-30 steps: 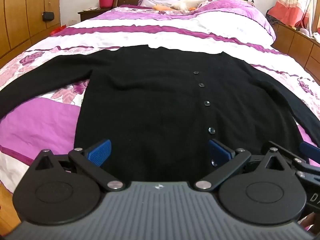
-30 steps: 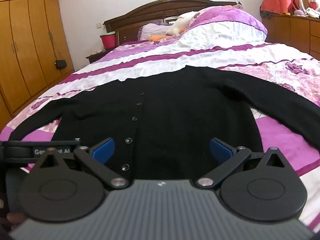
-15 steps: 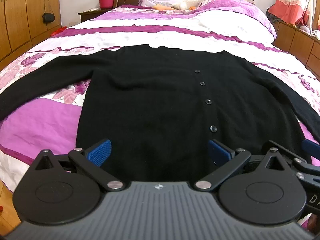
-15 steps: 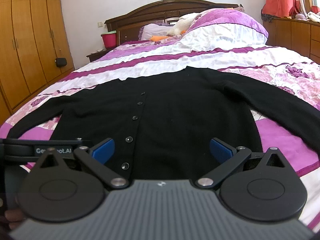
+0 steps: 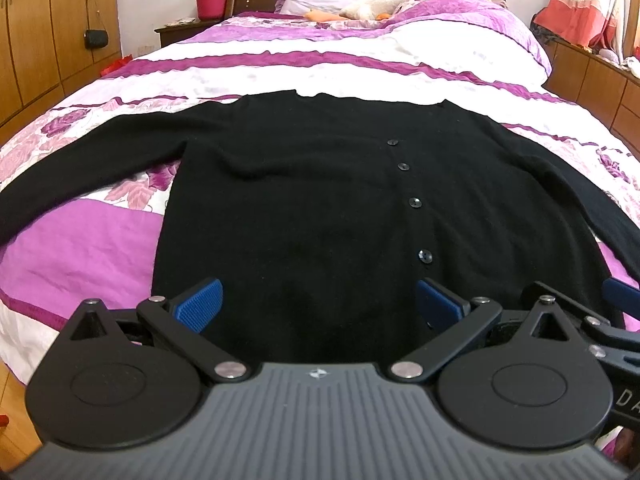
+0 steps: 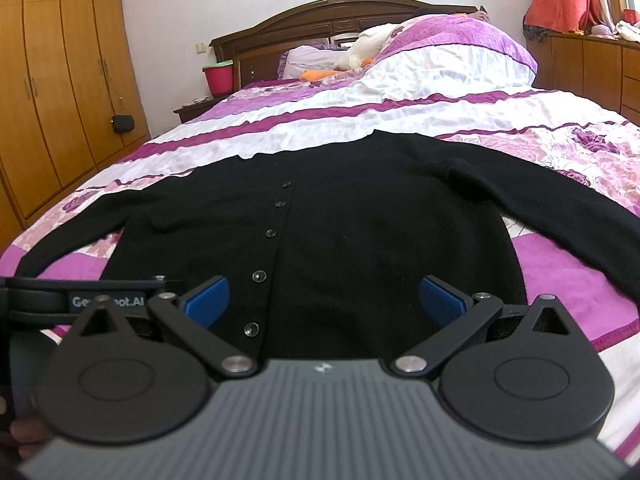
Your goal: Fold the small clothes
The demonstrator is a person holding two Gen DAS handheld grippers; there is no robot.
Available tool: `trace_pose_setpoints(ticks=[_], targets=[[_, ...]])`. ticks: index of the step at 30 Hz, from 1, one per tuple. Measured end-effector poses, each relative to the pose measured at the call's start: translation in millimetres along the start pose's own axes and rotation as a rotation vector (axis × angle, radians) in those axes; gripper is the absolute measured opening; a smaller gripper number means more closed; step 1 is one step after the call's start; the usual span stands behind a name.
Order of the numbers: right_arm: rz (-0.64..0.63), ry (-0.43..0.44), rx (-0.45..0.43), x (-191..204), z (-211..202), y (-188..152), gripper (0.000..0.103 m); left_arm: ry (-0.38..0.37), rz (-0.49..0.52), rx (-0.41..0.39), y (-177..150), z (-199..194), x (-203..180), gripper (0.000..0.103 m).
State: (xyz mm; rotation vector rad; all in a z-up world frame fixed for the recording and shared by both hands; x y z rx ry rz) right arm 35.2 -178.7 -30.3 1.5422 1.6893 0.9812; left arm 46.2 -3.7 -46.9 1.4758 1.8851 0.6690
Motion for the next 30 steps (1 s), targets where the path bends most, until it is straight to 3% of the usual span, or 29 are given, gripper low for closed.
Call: trace_pose_setpoints(ticks=[30], targets=[[-0.005,0.007,0.003,3.7,-0.1,-2.5,0.103,0.001,-0.002,0.004,-1.5,0.5,1.8,0.103]])
Point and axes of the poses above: each gripper's, at about its wrist camera, not at the fingertips, and z roughly the way its jaws point, x to its left, y to its top, the point moved 7 cm from there along z, roughly the way its jaws point, and after that the axes turned 10 degrees about -z, right-handed, at the moved point
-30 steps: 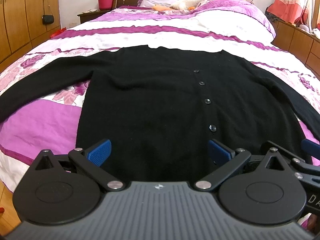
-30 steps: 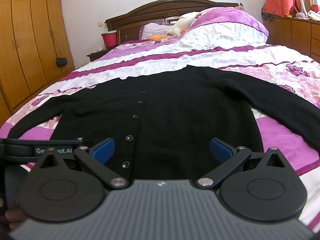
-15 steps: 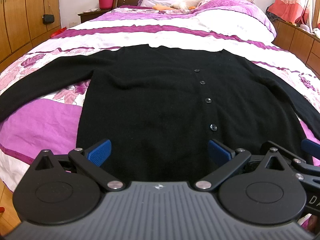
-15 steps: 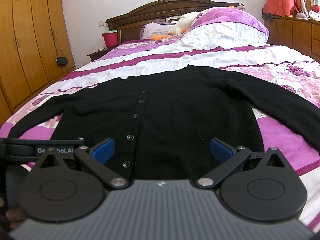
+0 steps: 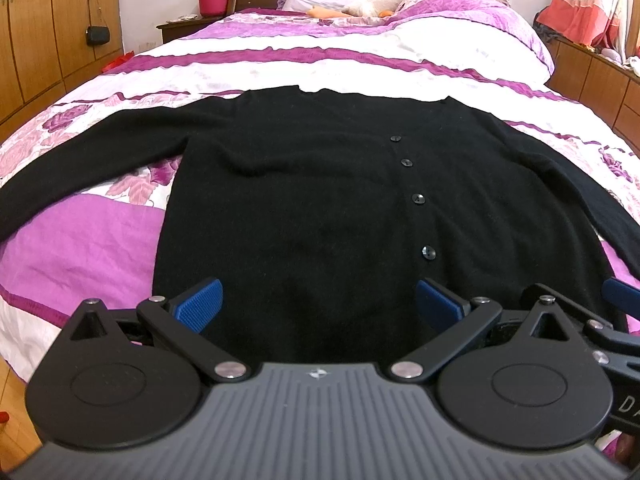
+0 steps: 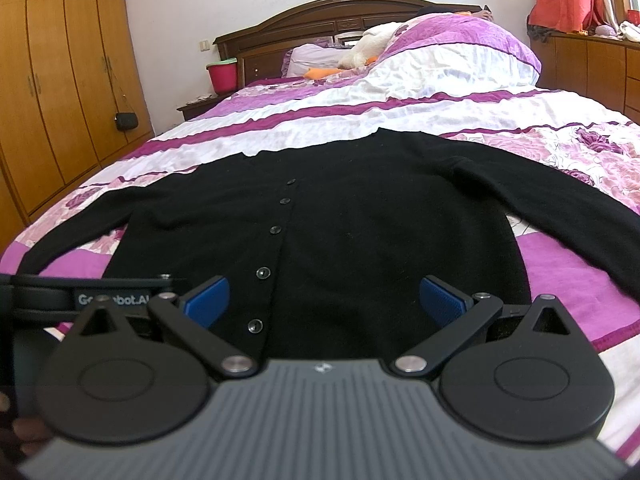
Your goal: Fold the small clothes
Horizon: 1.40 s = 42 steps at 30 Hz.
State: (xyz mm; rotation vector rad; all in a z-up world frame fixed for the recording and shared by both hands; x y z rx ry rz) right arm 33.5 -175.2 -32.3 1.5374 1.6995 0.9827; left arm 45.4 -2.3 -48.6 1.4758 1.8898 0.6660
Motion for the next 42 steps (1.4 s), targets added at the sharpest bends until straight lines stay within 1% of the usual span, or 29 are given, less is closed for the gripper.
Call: trace_pose_setpoints(ticks=[21,30,34,38,42], targets=[[-0.009,0.021,0.008,5,2,-1,0.103,0.003,0.002,0.004,-3,3,3,0.103],[-0.006,0.044,0.022,-6,9,0,0.103,-0.005,0.011,0.024,0,11,0,0.103],[0.037,0.06,0.022,-22,13,6,0.103,-0.006,0.006,0.024,7,16,1,0.103],[0.13,0.071,0.025,-51,21,14,0.103,0.004,0.009,0.022,16,24,0,0.103],[0.191,0.031,0.007,-88,31,28,0.103,-0.003,0.009,0.027,27,35,-4,0.103]])
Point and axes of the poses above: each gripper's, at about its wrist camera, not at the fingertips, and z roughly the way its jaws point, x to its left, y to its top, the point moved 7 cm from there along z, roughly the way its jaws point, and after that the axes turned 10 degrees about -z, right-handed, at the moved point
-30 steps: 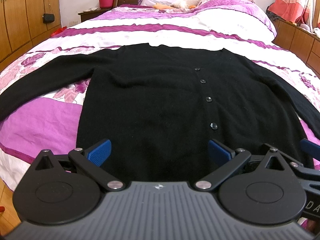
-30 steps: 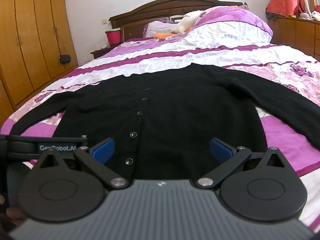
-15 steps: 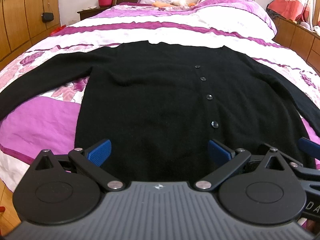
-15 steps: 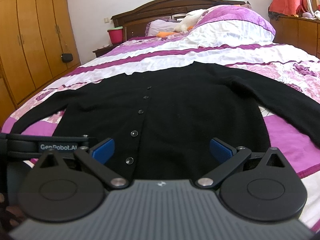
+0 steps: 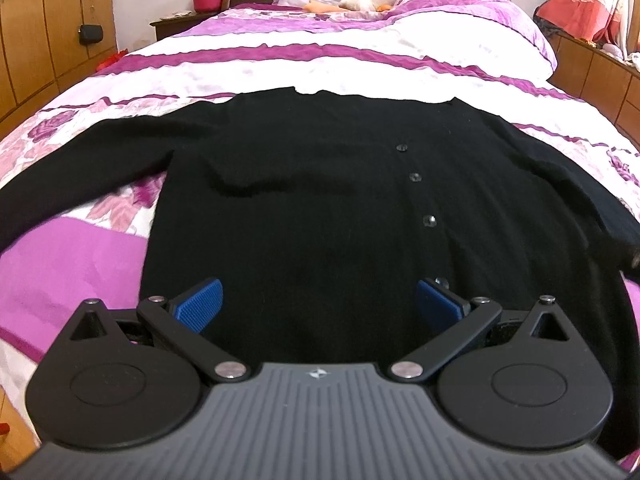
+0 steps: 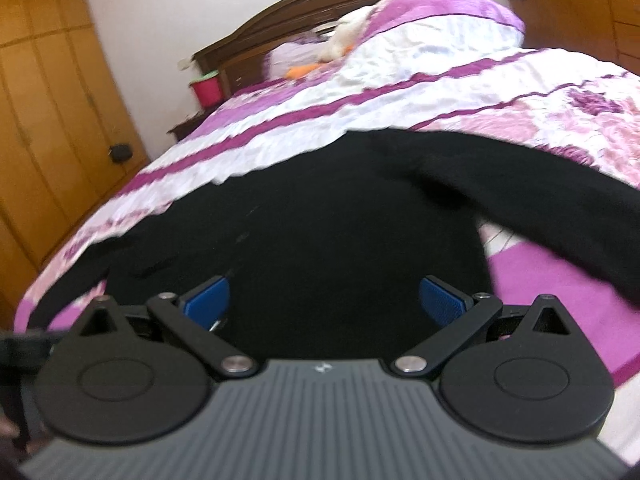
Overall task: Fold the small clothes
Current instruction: 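Grasp the black cardigan's sleeve with the right gripper and lift it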
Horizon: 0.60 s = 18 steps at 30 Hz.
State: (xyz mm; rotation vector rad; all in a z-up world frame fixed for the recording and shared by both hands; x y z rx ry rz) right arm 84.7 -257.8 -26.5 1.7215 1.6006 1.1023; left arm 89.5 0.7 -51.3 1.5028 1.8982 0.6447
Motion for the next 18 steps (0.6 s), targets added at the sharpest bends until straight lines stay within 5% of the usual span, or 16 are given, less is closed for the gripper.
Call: trace_pose_setpoints(ticks=[10,18], targets=[[0.01,-0.205,-0.026,-89,28,46,0.103,-0.008,0.009,-0.013,31,28,-15,0.103],[-0.112,-0.313,0.077,-150,44,53,0.103,-0.015,0.017,0.004,43,51,-26,0.103]])
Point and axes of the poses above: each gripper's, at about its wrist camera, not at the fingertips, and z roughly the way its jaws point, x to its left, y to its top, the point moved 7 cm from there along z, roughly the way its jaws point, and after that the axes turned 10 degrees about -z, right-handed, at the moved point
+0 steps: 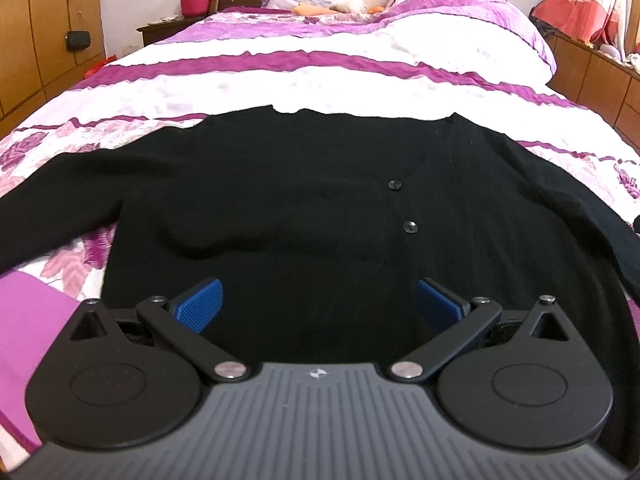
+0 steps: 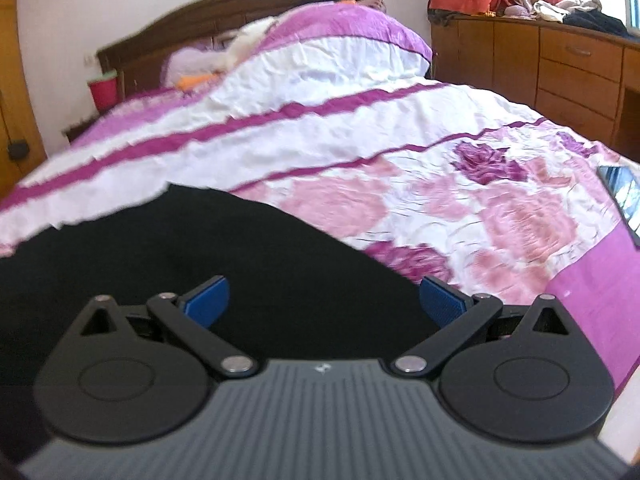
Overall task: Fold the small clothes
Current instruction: 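Grasp the black cardigan's sleeve with the right gripper and lift it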
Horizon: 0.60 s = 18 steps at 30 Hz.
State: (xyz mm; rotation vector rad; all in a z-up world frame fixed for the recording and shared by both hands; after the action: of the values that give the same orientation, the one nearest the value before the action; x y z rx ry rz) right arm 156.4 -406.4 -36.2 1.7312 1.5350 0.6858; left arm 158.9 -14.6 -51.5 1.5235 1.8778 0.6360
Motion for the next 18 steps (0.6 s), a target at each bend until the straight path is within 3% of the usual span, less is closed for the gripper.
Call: trace_pose_setpoints(ticks=[5,9,18], targets=[[-0.084,0.002,0.078,-17,20,-11,0.103,0.002,0.0,0.038,-4,21,-5,0.103],[-0.073,0.008,0.159,-35,36,-28,0.103,0.016,0.0,0.068,-12,39,-6,0.103],[0.006,0.15,0.163,-56,26,-67,0.103,0.009,0.023,0.043,-21,53,-3,0.103]])
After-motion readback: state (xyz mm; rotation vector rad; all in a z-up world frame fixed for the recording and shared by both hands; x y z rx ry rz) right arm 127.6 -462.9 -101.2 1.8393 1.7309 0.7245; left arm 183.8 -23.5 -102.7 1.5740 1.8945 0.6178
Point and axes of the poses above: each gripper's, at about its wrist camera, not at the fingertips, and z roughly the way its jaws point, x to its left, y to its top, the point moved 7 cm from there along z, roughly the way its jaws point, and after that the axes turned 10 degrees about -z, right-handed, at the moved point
